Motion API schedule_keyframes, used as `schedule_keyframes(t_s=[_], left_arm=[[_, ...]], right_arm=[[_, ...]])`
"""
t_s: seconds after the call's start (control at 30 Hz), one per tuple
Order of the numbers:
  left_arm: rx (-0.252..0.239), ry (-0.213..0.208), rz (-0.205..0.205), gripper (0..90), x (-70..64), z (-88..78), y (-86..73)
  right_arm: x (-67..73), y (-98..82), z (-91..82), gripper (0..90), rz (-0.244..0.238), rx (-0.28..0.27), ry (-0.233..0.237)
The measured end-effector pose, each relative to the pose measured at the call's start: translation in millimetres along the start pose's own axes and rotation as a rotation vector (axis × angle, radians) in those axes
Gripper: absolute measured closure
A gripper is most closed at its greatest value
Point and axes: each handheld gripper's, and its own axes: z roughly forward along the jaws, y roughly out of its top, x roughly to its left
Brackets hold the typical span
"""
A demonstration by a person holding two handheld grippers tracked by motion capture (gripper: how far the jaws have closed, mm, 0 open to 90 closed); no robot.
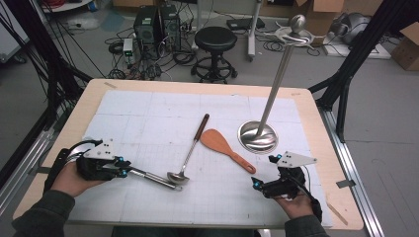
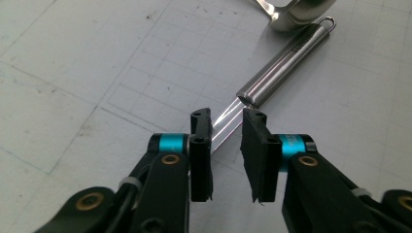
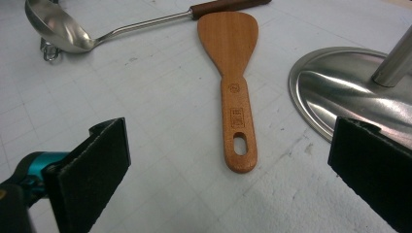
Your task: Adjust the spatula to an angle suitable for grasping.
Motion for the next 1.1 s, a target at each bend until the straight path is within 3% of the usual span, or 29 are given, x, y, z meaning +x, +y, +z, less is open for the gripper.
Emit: schedule_keyframes(t_s=[0.2,0.73,1.1], left_arm=[[-0.002,-0.014,-0.023,89.4,1.5,7.3,-13.2],[0.062,-0.047,0.02,89.7,-3.6,24.9,-14.2],[0.086,-0.054,0.02,89.7,-2.8,35.8,-14.2]], right_arm=[[-0.3,0.0,0.1,0.2,-0.001,-0.002,0.003],[0.5,0.4,-0.2,0.2,0.0,-0.003,0.002],[0.6,0.4,0.2,0.2,-0.001,-0.003,0.003]])
